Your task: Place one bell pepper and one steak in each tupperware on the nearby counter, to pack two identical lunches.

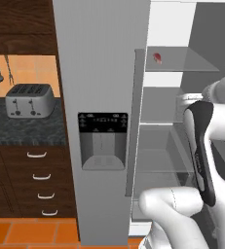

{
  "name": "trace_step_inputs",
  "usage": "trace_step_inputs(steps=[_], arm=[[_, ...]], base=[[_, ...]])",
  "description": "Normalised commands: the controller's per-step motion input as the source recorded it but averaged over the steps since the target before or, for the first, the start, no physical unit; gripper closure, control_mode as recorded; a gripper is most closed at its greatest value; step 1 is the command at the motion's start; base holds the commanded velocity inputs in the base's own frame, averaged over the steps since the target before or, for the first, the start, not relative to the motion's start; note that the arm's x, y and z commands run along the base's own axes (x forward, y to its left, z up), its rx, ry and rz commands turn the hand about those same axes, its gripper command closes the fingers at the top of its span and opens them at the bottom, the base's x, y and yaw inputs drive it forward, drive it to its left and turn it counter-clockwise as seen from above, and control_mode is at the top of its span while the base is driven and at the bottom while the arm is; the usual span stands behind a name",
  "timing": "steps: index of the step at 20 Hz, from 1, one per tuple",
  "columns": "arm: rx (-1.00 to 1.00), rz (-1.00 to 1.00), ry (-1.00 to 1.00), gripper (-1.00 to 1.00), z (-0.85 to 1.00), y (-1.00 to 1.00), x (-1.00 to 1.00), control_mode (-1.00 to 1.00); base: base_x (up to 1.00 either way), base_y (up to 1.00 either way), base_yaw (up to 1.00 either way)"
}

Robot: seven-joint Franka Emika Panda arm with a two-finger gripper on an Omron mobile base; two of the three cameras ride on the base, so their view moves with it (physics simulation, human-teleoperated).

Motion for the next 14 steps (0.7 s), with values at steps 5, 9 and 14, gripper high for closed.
trace_step_inputs(steps=[5,9,14], arm=[[0.02,-0.03,-0.13,-1.00,0.16,-0.04,0.06,-1.00],[0.00,0.01,-0.11,-1.00,0.11,-0.01,0.11,-1.00],[0.00,0.00,-0.02,-1.00,0.35,0.00,0.18,-1.00]], base=[[0.00,0.00,0.00],[0.00,0.00,0.00],[0.00,0.00,0.00]])
